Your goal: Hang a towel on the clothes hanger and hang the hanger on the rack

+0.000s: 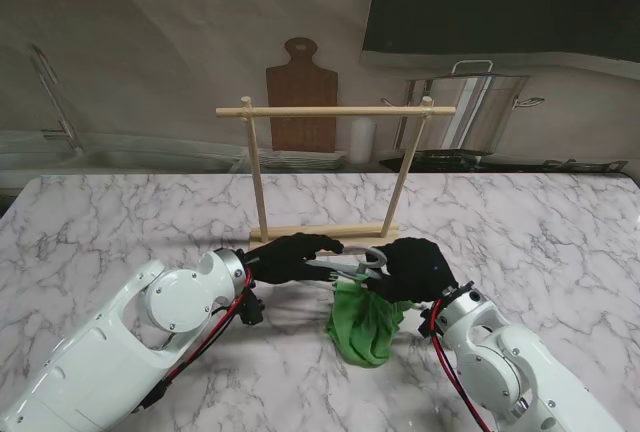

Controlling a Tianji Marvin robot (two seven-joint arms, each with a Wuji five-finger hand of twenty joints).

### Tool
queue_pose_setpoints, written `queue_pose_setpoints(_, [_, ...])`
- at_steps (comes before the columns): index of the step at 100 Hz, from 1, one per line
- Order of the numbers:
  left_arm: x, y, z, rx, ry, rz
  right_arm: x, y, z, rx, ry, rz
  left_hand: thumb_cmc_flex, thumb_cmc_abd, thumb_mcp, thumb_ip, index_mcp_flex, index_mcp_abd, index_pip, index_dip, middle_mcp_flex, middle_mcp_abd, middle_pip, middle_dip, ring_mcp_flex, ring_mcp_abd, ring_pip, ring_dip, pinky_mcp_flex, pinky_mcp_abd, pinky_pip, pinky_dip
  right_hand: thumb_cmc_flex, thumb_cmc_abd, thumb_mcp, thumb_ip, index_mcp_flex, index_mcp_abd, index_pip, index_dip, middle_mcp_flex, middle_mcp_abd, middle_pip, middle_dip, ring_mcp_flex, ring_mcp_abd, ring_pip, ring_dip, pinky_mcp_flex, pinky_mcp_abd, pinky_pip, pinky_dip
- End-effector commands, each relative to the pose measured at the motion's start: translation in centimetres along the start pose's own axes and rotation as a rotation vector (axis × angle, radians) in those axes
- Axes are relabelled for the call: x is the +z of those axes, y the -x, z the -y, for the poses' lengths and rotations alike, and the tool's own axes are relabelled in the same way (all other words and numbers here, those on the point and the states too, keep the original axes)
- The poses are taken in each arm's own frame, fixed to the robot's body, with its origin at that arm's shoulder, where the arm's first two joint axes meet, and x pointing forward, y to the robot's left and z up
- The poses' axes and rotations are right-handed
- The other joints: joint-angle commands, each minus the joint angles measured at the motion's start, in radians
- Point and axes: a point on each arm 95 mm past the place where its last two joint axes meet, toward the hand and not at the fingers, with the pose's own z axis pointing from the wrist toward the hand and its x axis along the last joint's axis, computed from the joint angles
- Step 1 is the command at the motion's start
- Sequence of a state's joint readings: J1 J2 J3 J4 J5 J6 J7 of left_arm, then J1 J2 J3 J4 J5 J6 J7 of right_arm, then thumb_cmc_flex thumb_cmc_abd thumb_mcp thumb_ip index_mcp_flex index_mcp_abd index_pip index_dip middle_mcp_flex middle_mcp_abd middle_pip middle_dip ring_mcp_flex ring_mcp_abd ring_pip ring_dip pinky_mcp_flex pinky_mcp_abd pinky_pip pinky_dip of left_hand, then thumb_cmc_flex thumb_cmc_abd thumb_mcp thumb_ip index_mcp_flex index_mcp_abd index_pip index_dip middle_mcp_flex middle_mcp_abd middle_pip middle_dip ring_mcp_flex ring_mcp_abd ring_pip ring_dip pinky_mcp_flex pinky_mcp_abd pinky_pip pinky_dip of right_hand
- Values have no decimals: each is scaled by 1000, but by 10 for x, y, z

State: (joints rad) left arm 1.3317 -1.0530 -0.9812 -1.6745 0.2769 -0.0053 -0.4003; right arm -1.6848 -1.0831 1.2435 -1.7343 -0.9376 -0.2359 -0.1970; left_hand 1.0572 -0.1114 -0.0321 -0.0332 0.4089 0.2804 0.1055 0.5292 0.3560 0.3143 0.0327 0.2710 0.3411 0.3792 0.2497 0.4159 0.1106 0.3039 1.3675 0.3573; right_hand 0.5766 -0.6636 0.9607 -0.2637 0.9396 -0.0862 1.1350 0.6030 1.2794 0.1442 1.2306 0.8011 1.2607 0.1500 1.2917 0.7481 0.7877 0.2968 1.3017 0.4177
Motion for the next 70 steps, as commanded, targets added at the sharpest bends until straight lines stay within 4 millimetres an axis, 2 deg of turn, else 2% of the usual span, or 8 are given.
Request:
queue_pose_setpoints(1, [2, 0, 0, 11, -13, -7, -1, 1, 4, 1, -9, 19, -17, 59, 7, 33, -51, 10, -28, -37, -63, -4, -20, -35, -51, 17, -41, -45, -30, -13, -744, -33, 42, -7, 60, -2, 30, 68, 4, -17, 76, 138, 42, 16, 56, -102, 109, 57, 33, 15, 46, 24])
queue_pose_setpoints(18, [2, 0, 0, 48, -45, -24, 0, 4, 4, 10, -14, 50, -63, 26, 10, 33, -89, 17, -50, -105, -132, -5, -36, -98, -135, 8, -86, -111, -76, -26, -891, -105, 36, -3, 63, -4, 34, 75, 1, -8, 88, 133, 39, 12, 54, -109, 151, 69, 34, 19, 71, 33])
queue_pose_setpoints(40, [-2, -2, 3, 61, -113, -38, -1, 7, 1, 21, 20, 81, -46, 58, 15, 32, -86, 18, -44, -115, -90, -13, -20, -92, -142, -27, -86, -116, -93, -64, -931, -115, 32, 7, 55, -4, 31, 71, -2, -4, 90, 122, 35, 8, 54, -111, 137, 58, 26, 19, 73, 30])
queue_pose_setpoints(50, [-8, -1, 6, 72, -145, -35, -2, 9, -3, 31, 50, 98, -36, 80, 12, 29, -67, 12, -31, -112, -63, -17, -11, -79, -133, -32, -84, -112, -96, -48, -940, -110, 33, 7, 54, 0, 32, 71, -3, -1, 95, 117, 31, 5, 54, -112, 129, 52, 22, 18, 72, 26])
queue_pose_setpoints(56, [-13, 0, 9, 77, -168, -31, -3, 10, -7, 37, 72, 109, -27, 93, 3, 27, -53, 7, -17, -109, -38, -18, -10, -58, -120, -34, -85, -103, -95, -25, -955, -88, 33, 7, 54, 3, 33, 74, -4, -1, 99, 116, 30, 3, 54, -112, 128, 50, 23, 19, 74, 25])
queue_pose_setpoints(70, [-29, 4, 15, 82, -247, -19, -5, 12, -15, 70, 136, 151, -25, 106, 5, 27, -38, 1, -11, -105, -2, -23, 3, -46, -104, -39, -85, -99, -93, -9, -972, -80, 34, 7, 56, 7, 35, 80, -4, 0, 105, 114, 30, 2, 55, -113, 129, 48, 26, 20, 78, 24])
